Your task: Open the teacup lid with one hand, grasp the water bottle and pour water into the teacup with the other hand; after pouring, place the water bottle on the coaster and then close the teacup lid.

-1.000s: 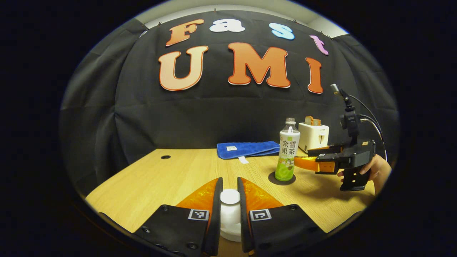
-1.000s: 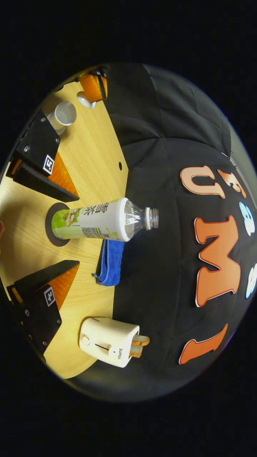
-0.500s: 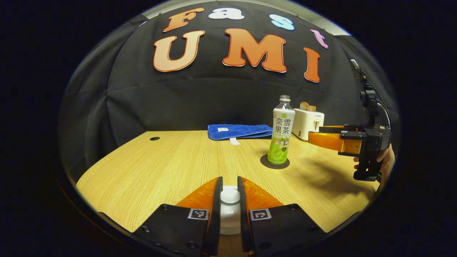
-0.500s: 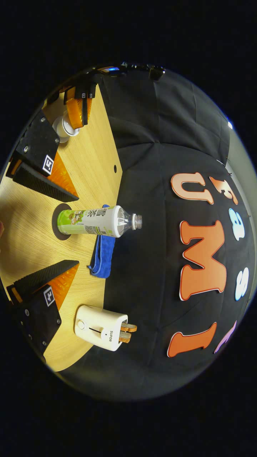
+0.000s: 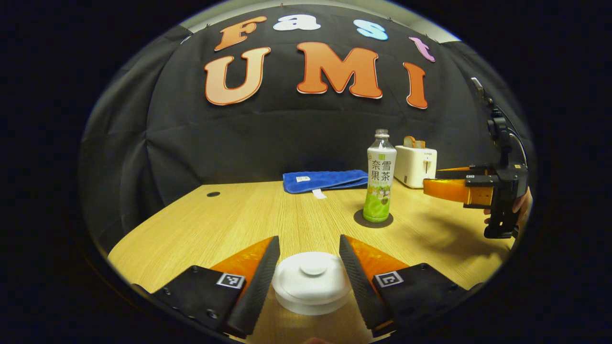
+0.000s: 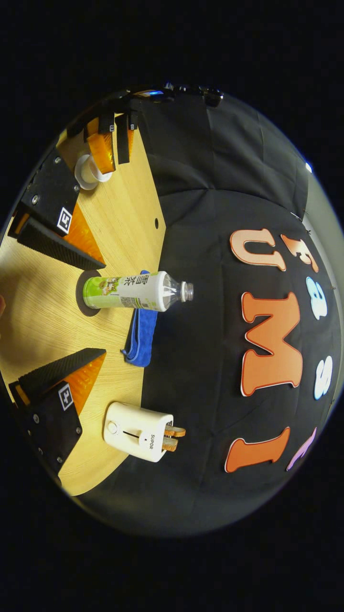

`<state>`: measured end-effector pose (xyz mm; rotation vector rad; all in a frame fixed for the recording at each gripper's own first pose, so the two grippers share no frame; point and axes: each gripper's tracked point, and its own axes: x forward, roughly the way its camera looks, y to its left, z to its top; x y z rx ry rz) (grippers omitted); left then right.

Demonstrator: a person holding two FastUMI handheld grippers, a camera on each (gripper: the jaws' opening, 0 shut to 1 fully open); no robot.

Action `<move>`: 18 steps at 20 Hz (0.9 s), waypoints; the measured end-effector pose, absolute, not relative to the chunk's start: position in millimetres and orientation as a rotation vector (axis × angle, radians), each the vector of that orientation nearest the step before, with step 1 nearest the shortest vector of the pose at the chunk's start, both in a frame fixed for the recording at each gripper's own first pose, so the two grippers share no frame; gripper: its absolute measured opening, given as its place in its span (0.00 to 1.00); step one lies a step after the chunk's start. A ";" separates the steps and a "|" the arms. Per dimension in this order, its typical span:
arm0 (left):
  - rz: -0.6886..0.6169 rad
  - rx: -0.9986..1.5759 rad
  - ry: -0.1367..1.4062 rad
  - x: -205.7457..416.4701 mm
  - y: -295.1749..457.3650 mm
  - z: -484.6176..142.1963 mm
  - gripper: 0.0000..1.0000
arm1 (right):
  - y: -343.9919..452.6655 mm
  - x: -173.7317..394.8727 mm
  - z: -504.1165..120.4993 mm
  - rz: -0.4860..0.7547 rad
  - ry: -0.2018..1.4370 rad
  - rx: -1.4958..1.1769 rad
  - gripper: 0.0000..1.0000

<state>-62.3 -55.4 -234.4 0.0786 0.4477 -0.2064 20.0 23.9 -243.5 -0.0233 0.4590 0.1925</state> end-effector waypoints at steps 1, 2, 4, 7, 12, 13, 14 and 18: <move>-0.195 0.093 0.428 -60.1 -53.1 -226.6 0.80 | 24.5 19.2 -238.7 0.194 0.449 -0.019 0.98; -0.188 0.099 0.405 -56.6 -52.1 -217.7 0.80 | 25.8 18.9 -233.3 0.194 0.434 -0.016 0.97; -0.180 0.095 0.367 -48.6 -54.6 -199.2 0.82 | 24.0 22.2 -224.8 0.169 0.398 -0.013 0.98; -0.162 0.082 0.316 -39.9 -55.7 -165.1 0.92 | 16.3 22.5 -208.6 0.115 0.349 -0.030 0.98; -0.134 0.019 0.215 -24.6 -54.3 -104.8 0.98 | 23.4 21.5 -169.9 0.122 0.294 -0.015 0.98; -0.125 0.005 0.198 -21.5 -49.8 -94.6 0.94 | 26.0 20.6 -159.5 0.125 0.277 -0.016 0.97; -0.114 -0.004 0.181 -19.6 -45.5 -84.6 0.98 | 29.0 20.2 -149.5 0.124 0.260 -0.021 0.97; -0.089 0.000 0.127 -20.4 -36.9 -57.0 0.98 | 40.8 10.5 -116.6 0.131 0.199 -0.054 0.97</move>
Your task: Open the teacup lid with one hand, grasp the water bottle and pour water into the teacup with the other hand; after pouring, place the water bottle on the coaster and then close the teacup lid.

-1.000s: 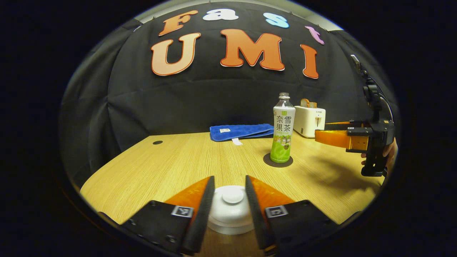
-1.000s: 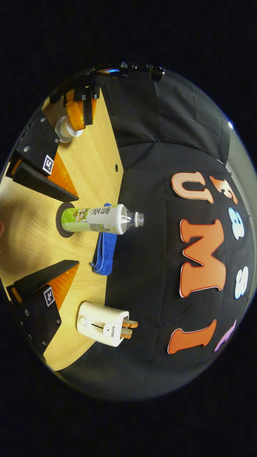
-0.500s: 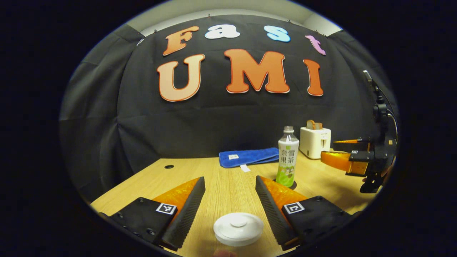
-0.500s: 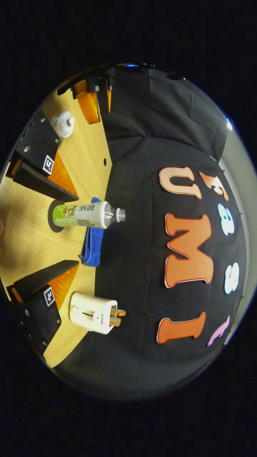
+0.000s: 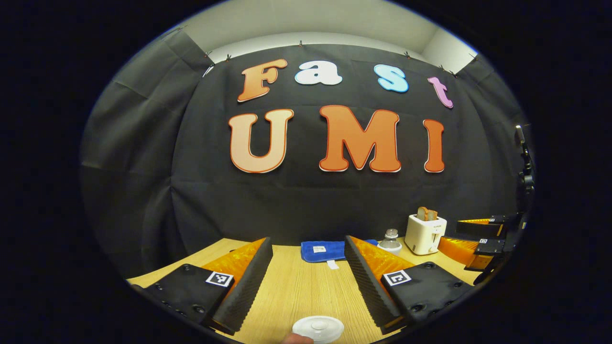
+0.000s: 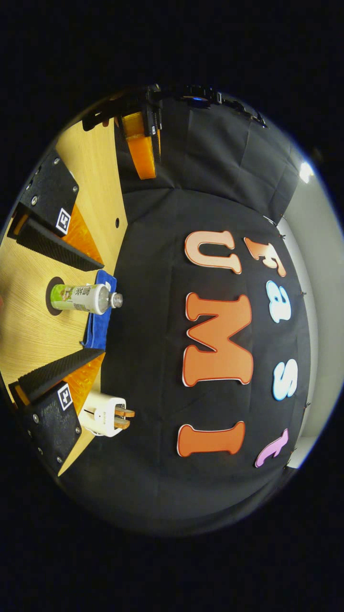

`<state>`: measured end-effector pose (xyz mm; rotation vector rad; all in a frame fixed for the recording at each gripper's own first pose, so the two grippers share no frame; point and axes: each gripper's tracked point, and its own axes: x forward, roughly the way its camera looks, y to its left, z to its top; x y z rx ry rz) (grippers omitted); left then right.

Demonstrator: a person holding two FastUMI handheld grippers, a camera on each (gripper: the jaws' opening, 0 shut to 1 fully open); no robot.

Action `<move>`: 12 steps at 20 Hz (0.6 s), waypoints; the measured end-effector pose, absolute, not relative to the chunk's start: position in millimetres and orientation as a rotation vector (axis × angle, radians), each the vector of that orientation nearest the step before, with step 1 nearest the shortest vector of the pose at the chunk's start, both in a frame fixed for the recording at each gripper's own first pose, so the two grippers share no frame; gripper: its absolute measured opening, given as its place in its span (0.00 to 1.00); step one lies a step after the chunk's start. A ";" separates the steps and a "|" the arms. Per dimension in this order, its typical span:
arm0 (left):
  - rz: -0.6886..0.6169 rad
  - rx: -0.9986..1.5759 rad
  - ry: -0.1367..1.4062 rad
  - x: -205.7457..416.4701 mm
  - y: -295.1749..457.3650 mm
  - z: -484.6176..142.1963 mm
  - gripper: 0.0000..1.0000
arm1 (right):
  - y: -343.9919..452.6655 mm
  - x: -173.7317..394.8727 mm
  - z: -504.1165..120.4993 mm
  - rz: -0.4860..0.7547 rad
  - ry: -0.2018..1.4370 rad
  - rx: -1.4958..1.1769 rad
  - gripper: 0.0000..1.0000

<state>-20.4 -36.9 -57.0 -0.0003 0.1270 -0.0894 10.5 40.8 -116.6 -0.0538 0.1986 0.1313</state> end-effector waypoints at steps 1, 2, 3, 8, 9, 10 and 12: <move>-0.088 0.002 0.117 -22.8 -35.9 -54.9 0.98 | 43.7 8.2 -109.7 0.129 0.183 -0.061 0.97; -0.090 0.000 0.114 -24.8 -36.3 -54.2 0.98 | 46.2 6.1 -106.4 0.130 0.175 -0.062 0.97; -0.087 -0.004 0.119 -26.1 -34.7 -56.3 0.98 | 51.4 3.8 -105.4 0.140 0.172 -0.056 0.97; -0.075 -0.001 0.145 -27.1 -25.4 -69.8 0.95 | 65.2 -4.3 -116.2 0.173 0.208 -0.074 0.97; -0.075 0.010 0.154 -27.7 -24.6 -75.4 0.95 | 64.7 -5.1 -116.4 0.164 0.202 -0.081 0.97; -0.074 0.014 0.158 -28.0 -24.0 -79.3 0.98 | 64.8 -5.9 -115.1 0.156 0.196 -0.082 0.98; -0.081 0.020 0.166 -27.4 -24.4 -83.6 0.96 | 65.3 -6.9 -116.0 0.147 0.191 -0.080 0.98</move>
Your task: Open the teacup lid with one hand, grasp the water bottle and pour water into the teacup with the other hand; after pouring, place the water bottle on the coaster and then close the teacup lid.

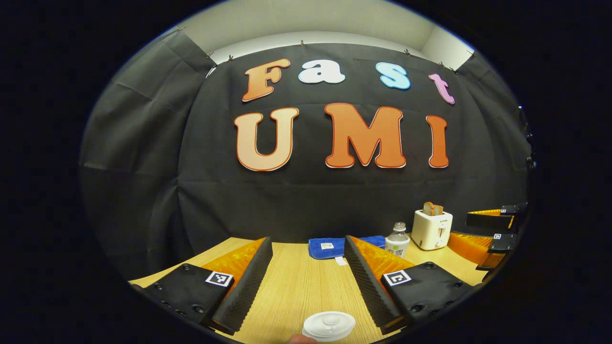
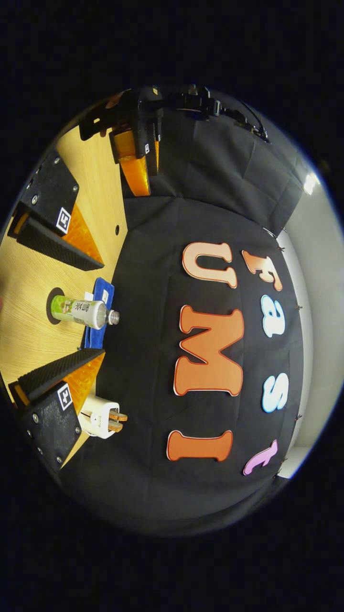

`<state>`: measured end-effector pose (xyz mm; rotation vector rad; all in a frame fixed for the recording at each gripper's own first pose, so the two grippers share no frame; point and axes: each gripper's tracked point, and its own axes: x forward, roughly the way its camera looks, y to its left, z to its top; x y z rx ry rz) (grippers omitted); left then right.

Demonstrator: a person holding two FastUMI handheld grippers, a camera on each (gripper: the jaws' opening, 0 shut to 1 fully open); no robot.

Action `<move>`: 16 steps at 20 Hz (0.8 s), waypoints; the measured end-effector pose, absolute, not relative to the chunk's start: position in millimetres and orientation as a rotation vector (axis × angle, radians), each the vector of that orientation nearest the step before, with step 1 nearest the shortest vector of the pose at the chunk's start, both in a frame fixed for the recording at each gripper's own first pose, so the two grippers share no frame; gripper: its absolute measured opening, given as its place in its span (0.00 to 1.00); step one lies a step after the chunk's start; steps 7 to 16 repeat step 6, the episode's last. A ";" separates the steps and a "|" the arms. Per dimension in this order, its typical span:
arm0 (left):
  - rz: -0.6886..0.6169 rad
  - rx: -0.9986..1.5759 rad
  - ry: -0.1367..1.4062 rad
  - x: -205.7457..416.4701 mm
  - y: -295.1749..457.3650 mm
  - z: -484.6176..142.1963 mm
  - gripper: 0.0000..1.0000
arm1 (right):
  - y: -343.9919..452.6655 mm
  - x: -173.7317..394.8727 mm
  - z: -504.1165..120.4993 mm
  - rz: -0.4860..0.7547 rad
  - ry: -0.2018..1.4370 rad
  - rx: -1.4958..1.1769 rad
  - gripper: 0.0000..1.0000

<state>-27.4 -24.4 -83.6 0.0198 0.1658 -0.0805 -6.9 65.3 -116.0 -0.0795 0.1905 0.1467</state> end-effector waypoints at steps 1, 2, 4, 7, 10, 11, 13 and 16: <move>-0.083 0.023 0.166 -27.1 -24.5 -84.5 0.95 | 63.2 -7.0 -115.9 0.137 0.189 -0.081 0.98; -0.085 0.028 0.164 -26.9 -23.7 -85.6 0.95 | 60.2 -6.9 -115.5 0.124 0.185 -0.082 0.98; -0.087 0.033 0.163 -26.0 -23.9 -89.7 0.98 | 54.1 -6.0 -114.0 0.101 0.177 -0.086 0.98; -0.091 0.031 0.164 -26.6 -25.1 -91.9 0.96 | 51.8 -6.4 -113.0 0.090 0.174 -0.089 0.99; -0.091 0.031 0.164 -26.6 -25.1 -91.9 0.96 | 51.8 -6.4 -113.0 0.090 0.174 -0.089 0.99; -0.091 0.031 0.164 -26.6 -25.1 -91.9 0.96 | 51.8 -6.4 -113.0 0.090 0.174 -0.089 0.99; -0.091 0.031 0.164 -26.6 -25.1 -91.9 0.96 | 51.8 -6.4 -113.0 0.090 0.174 -0.089 0.99; -0.091 0.031 0.164 -26.6 -25.1 -91.9 0.96 | 51.8 -6.4 -113.0 0.090 0.174 -0.089 0.99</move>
